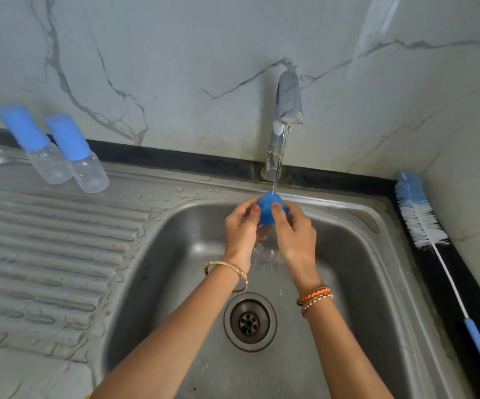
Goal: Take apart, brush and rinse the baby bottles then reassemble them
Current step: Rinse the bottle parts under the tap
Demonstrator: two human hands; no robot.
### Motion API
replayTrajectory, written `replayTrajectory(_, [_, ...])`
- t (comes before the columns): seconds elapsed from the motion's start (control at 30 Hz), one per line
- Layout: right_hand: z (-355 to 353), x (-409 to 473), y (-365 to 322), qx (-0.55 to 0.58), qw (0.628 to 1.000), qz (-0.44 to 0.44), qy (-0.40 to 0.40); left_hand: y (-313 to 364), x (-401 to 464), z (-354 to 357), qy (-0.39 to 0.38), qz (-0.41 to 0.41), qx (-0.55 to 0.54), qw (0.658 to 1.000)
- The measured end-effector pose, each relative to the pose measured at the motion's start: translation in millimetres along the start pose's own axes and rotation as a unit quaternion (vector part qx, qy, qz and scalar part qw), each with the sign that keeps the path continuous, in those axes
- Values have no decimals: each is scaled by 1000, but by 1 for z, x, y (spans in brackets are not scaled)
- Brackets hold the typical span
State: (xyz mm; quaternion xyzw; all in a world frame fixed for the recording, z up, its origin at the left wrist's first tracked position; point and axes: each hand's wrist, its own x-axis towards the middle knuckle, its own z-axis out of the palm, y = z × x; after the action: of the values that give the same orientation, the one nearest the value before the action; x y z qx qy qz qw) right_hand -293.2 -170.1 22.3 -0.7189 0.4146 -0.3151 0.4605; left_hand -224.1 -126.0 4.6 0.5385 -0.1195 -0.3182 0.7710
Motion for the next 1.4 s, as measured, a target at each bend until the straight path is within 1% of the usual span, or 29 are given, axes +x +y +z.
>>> replayTrajectory(0.07, [2,1,-3,-63,996,-50,22,5,1,0,-24,-41,-98,994])
replayTrajectory(0.17, [3,1,-4,-108,985,-127,44,15,1,1,-52,-93,-209,972])
replayTrajectory(0.23, [3,0,-2,-120,975,-176,60,20,2,4,-63,-116,-245,960])
replayTrajectory(0.27, [3,-2,-1,-116,974,-185,65,21,2,5,-69,-120,-252,958])
replayTrajectory(0.33, [2,-5,1,-79,979,-173,70,23,3,9,-72,-109,-241,962])
replayTrajectory(0.4, [2,-7,3,-34,987,-139,70,24,2,11,-78,-78,-192,975])
replayTrajectory(0.47, [0,-6,5,-8,995,-80,62,25,-1,12,-101,-14,-84,991])
replayTrajectory(0.5, [-1,-5,6,22,997,-42,54,25,-3,12,-117,25,-12,993])
replayTrajectory(0.57, [-3,-4,5,111,993,33,29,26,-3,11,-130,99,126,978])
replayTrajectory(0.6, [-3,-4,3,140,988,62,17,25,-2,10,-119,124,168,971])
replayTrajectory(0.63, [-3,-3,1,147,986,79,6,24,0,9,-99,134,181,969])
replayTrajectory(0.67, [-2,-1,-3,137,987,83,-5,22,2,8,-74,123,170,975])
replayTrajectory(0.7, [0,2,-5,106,992,67,-14,21,3,8,-51,88,125,987])
replayTrajectory(0.73, [2,5,-7,54,998,33,-16,20,3,7,-41,35,59,997])
replayTrajectory(0.77, [4,7,-7,-12,1000,-18,-9,20,3,7,-47,-19,-16,999])
replayTrajectory(0.83, [7,9,-4,-130,984,-121,19,21,4,4,-72,-86,-140,984])
replayTrajectory(0.9, [7,4,2,-164,968,-186,35,23,8,2,-93,-117,-205,967])
replayTrajectory(0.93, [6,2,6,-162,963,-210,38,24,9,2,-102,-124,-204,966])
replayTrajectory(0.97, [5,-1,11,-157,960,-228,41,25,9,3,-114,-126,-181,969])
replayTrajectory(1.0, [4,-2,15,-149,959,-236,42,25,10,5,-122,-121,-131,976])
replayTrajectory(1.07, [2,0,24,-122,965,-229,31,25,10,10,-124,-111,5,986])
replayTrajectory(1.1, [1,1,28,-117,966,-232,19,28,11,12,-112,-112,69,985])
replayTrajectory(1.17, [-4,5,35,-134,953,-271,-9,36,12,15,-88,-130,181,971])
replayTrajectory(1.23, [-10,9,41,-186,925,-330,-21,44,16,15,-77,-150,266,949])
replayTrajectory(1.3, [-16,12,42,-244,903,-352,-7,48,17,16,-76,-153,291,941])
replayTrajectory(1.33, [-17,12,40,-259,904,-341,2,48,16,18,-73,-150,272,948])
replayTrajectory(1.4, [-14,9,32,-246,927,-283,9,43,13,22,-57,-110,214,969])
